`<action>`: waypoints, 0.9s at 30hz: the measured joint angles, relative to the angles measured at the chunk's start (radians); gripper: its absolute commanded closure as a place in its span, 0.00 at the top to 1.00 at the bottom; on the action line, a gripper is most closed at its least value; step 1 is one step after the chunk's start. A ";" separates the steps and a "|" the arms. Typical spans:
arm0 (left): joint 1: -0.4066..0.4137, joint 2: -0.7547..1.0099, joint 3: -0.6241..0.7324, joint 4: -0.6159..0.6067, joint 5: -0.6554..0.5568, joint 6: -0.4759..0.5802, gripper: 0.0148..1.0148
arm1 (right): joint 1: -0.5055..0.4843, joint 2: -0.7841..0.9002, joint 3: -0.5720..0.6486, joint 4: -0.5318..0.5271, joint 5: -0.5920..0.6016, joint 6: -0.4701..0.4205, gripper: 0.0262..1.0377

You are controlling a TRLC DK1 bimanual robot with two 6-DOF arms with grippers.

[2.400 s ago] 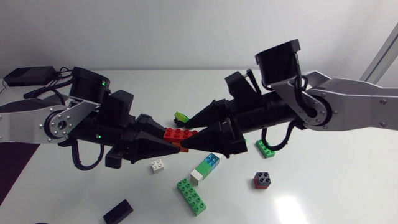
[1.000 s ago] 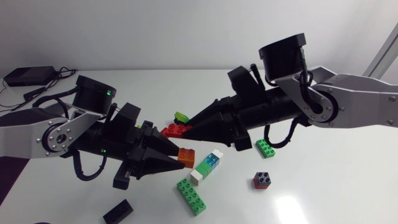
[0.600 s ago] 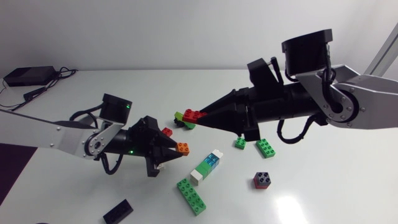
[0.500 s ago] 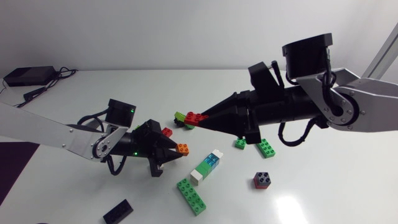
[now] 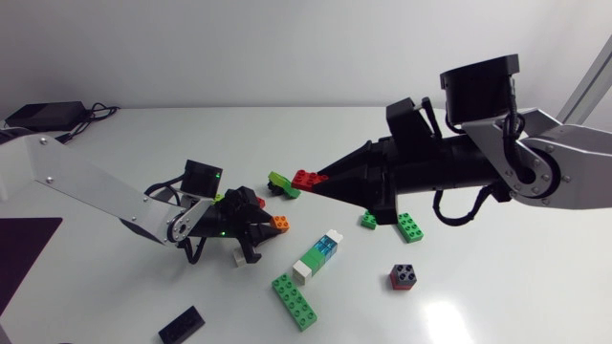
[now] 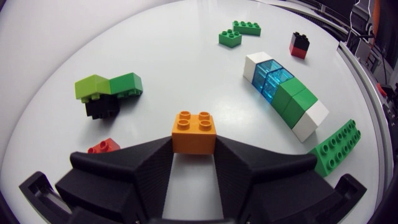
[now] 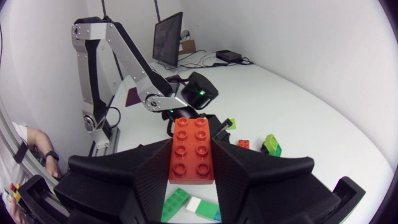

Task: Separate the duplo bricks

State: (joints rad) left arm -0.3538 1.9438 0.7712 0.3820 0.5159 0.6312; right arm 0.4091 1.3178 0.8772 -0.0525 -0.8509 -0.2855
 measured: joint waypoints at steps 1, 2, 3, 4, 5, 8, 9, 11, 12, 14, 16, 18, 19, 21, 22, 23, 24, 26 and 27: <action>0.000 0.000 0.001 0.000 0.000 0.000 0.33 | -0.005 0.003 -0.001 0.000 0.021 -0.015 0.27; 0.000 0.000 0.001 0.000 -0.001 0.000 0.40 | -0.010 0.009 -0.001 0.003 0.037 -0.027 0.27; 0.000 0.000 0.001 0.000 -0.001 0.000 0.45 | -0.016 0.019 -0.001 0.008 0.052 -0.039 0.27; 0.000 0.000 0.001 0.000 -0.001 0.000 0.47 | -0.023 0.034 -0.001 0.015 0.066 -0.051 0.27; 0.000 0.000 0.002 0.000 -0.002 0.000 0.47 | -0.030 0.048 -0.001 0.022 0.075 -0.059 0.27; 0.000 0.000 0.000 -0.011 -0.017 0.000 0.51 | -0.051 0.093 -0.001 0.031 0.097 -0.079 0.27; 0.002 0.000 -0.001 -0.015 -0.019 0.000 0.55 | -0.057 0.104 0.000 0.034 0.101 -0.082 0.27; 0.004 0.000 -0.001 -0.019 -0.021 0.000 0.60 | -0.064 0.122 0.000 0.039 0.108 -0.084 0.27; 0.005 0.000 -0.001 -0.020 -0.023 0.000 0.63 | -0.065 0.129 0.000 0.040 0.114 -0.091 0.27; 0.007 0.000 -0.002 -0.025 -0.023 0.000 0.68 | -0.068 0.150 0.000 0.054 0.128 -0.098 0.27; 0.012 -0.007 -0.002 -0.040 -0.023 0.000 0.71 | -0.068 0.177 0.003 0.077 0.164 -0.105 0.27; 0.018 -0.026 -0.003 -0.070 -0.023 0.000 0.73 | -0.070 0.212 0.014 0.094 0.191 -0.121 0.27; 0.021 -0.038 -0.005 -0.085 -0.023 0.000 0.73 | -0.071 0.231 0.019 0.100 0.203 -0.127 0.27; 0.031 -0.080 -0.010 -0.123 -0.023 0.000 0.73 | -0.071 0.273 0.030 0.122 0.236 -0.135 0.27; 0.037 -0.104 -0.012 -0.142 -0.023 0.000 0.74 | -0.071 0.296 0.035 0.136 0.256 -0.143 0.27; 0.045 -0.135 -0.013 -0.166 -0.023 0.000 0.74 | -0.073 0.317 0.042 0.142 0.268 -0.149 0.27; 0.053 -0.163 -0.013 -0.190 -0.023 0.000 0.74 | -0.074 0.338 0.047 0.148 0.282 -0.153 0.27; 0.069 -0.227 -0.013 -0.249 -0.023 0.002 0.74 | -0.079 0.381 0.059 0.160 0.306 -0.163 0.27; 0.076 -0.258 -0.013 -0.281 -0.023 0.005 0.74 | -0.083 0.403 0.065 0.165 0.314 -0.172 0.27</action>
State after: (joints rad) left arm -0.2779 1.6855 0.7582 0.1009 0.4931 0.6357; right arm 0.3264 1.7206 0.9424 0.1123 -0.5373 -0.4572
